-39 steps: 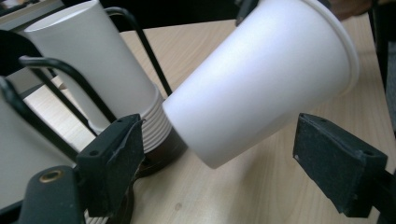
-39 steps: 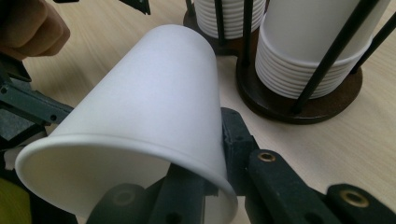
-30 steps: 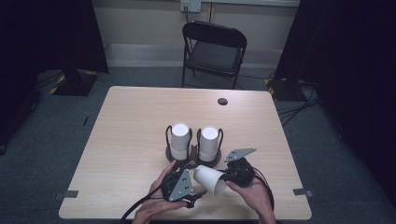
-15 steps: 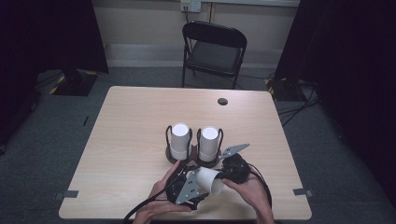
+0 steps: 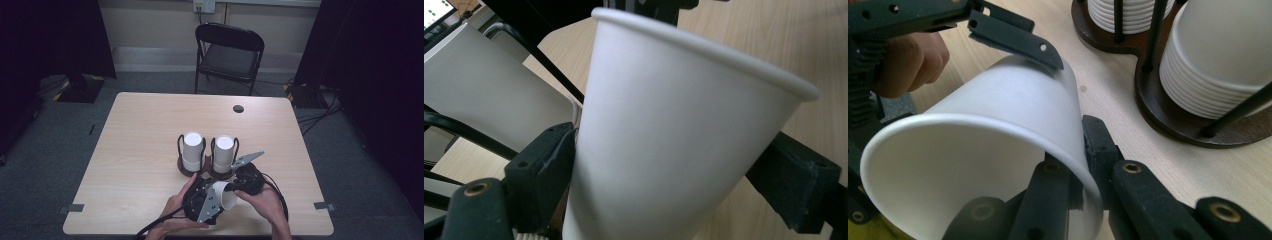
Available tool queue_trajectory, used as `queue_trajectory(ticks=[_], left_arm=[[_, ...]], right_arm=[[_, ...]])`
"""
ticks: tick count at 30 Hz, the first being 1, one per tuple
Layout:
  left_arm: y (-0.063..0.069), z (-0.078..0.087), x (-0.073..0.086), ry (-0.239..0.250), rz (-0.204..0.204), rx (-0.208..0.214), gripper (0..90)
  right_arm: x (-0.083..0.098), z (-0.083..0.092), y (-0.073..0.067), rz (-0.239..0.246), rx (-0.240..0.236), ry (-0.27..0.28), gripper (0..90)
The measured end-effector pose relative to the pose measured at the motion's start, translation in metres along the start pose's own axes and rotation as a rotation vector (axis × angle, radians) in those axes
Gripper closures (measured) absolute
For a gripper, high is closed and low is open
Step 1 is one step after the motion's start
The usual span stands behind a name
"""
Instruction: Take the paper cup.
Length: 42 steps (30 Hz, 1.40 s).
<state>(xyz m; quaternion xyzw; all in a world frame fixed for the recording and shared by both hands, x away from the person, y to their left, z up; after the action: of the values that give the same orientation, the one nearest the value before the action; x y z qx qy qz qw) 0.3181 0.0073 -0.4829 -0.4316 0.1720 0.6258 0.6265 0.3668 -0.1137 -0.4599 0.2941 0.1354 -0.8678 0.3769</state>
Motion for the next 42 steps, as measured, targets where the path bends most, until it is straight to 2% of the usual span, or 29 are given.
queue_trajectory(ticks=[3, 4, 7, 10, 11, 15, 16, 22, 26, 33, 36, 40, 42], left_arm=[[0.001, 0.001, -0.001, 0.001, 0.01, 0.006, 16.2], [0.001, 0.0, -0.002, 0.025, 0.015, 0.009, 16.2], [0.002, 0.0, -0.006, 0.054, 0.01, 0.003, 18.8], [0.001, 0.0, -0.007, 0.034, -0.003, -0.002, 18.3], [0.001, -0.002, -0.008, 0.047, 0.003, -0.01, 18.5], [0.003, -0.003, -0.012, 0.046, -0.003, -0.006, 19.0], [0.002, -0.004, -0.013, 0.043, -0.008, -0.018, 19.0], [0.0, -0.004, -0.011, 0.051, 0.035, -0.014, 19.1], [0.0, -0.006, -0.011, 0.075, 0.061, -0.005, 19.3], [0.0, -0.005, -0.011, 0.059, 0.047, 0.001, 21.0], [0.0, -0.007, -0.012, 0.043, 0.022, -0.015, 20.6], [0.0, -0.006, -0.012, 0.036, 0.023, -0.015, 21.0], [0.0, -0.005, -0.012, 0.051, 0.038, -0.018, 22.3]], right_arm=[[-0.001, -0.001, -0.001, 0.0, -0.007, 0.005, 88.2], [-0.001, -0.001, -0.002, -0.006, -0.007, 0.004, 88.3], [-0.003, -0.003, -0.002, -0.009, -0.007, 0.008, 89.3], [-0.003, -0.005, -0.003, -0.013, -0.013, 0.007, 89.4], [-0.003, -0.005, -0.003, -0.018, -0.015, 0.008, 89.4], [-0.003, -0.007, -0.005, -0.026, -0.023, 0.006, 89.5], [-0.002, -0.007, -0.005, -0.027, -0.027, 0.007, 89.5], [-0.002, -0.009, -0.006, -0.044, -0.029, 0.002, 89.4], [-0.002, -0.01, -0.007, -0.048, -0.027, 0.001, 89.4], [-0.001, -0.01, -0.007, -0.059, -0.033, 0.005, 89.3], [-0.002, -0.01, -0.006, -0.069, -0.028, -0.002, 89.4], [-0.001, -0.01, -0.006, -0.071, -0.028, -0.009, 89.4], [-0.001, -0.01, -0.005, -0.072, -0.025, -0.004, 89.1]])
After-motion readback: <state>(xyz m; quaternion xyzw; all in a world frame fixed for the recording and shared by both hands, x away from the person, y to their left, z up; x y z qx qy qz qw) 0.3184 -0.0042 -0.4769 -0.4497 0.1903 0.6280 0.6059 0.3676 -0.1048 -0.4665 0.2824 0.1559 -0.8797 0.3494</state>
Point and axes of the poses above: each handheld gripper's, and its own axes: z roughly backward along the jaws, x roughly out of its underside, y roughly to its right, the point moved 5 cm from there along -z, roughly forward along the jaws, and after that the axes turned 15 degrees about x, right-handed, at the moved point
